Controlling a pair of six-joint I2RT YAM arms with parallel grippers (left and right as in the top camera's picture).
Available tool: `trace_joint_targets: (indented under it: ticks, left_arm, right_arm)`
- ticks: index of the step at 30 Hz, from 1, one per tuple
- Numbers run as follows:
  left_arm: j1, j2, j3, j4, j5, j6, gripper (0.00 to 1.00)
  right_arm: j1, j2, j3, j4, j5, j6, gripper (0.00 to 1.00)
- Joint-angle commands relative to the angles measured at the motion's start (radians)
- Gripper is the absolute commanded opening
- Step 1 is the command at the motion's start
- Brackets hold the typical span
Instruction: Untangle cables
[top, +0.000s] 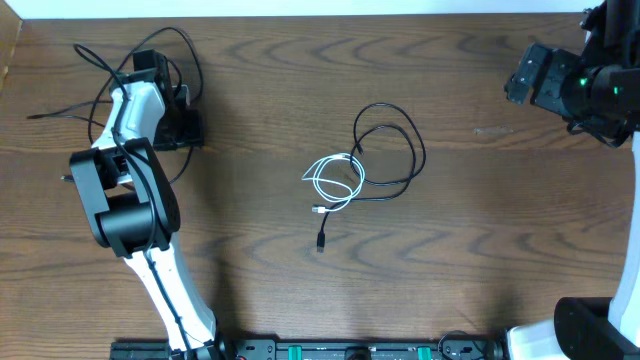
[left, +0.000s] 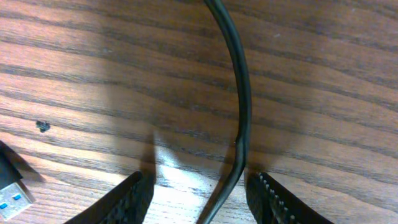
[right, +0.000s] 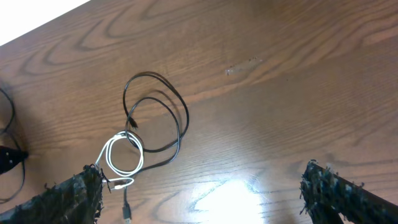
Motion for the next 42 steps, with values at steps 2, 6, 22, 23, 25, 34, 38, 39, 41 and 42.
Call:
trace_joint_targets:
  ticks: [2, 6, 22, 23, 25, 34, 38, 39, 41, 42]
  left_arm:
    - [0.002, 0.016, -0.062, 0.037, -0.039, 0.007, 0.48]
    - [0.002, 0.016, -0.071, 0.059, -0.038, 0.006, 0.26]
    - [0.016, -0.01, 0.157, 0.084, 0.006, -0.085, 0.08]
    - [0.02, -0.019, 0.204, 0.086, 0.03, -0.092, 0.07]
    - [0.029, -0.034, 0.286, 0.092, 0.055, -0.129, 0.07]
    - [0.106, -0.042, 0.523, 0.126, 0.074, -0.377, 0.11]
    - [0.108, 0.013, 0.465, 0.073, 0.074, -0.377, 0.57]
    - [0.108, 0.032, 0.447, 0.064, 0.069, -0.377, 0.62]
    - [0.113, 0.076, 0.431, 0.033, 0.034, -0.377, 0.68]
    - [0.117, 0.093, 0.431, 0.016, 0.016, -0.378, 0.7]
  right_arm:
    - [0.0, 0.003, 0.0, -0.001, 0.004, -0.01, 0.99]
    - [0.0, 0.003, 0.0, -0.001, 0.004, -0.01, 0.99]
    - [0.0, 0.003, 0.0, -0.001, 0.004, -0.01, 0.99]
    - [0.0, 0.003, 0.0, -0.001, 0.004, -0.01, 0.99]
    - [0.0, 0.003, 0.0, -0.001, 0.004, -0.01, 0.99]
    - [0.0, 0.003, 0.0, -0.001, 0.004, -0.01, 0.99]
    - [0.0, 0.003, 0.0, -0.001, 0.004, -0.01, 0.99]
    - [0.0, 0.003, 0.0, -0.001, 0.004, -0.01, 0.99]
    - [0.0, 0.003, 0.0, -0.001, 0.004, -0.01, 0.99]
    - [0.0, 0.003, 0.0, -0.001, 0.004, -0.009, 0.99]
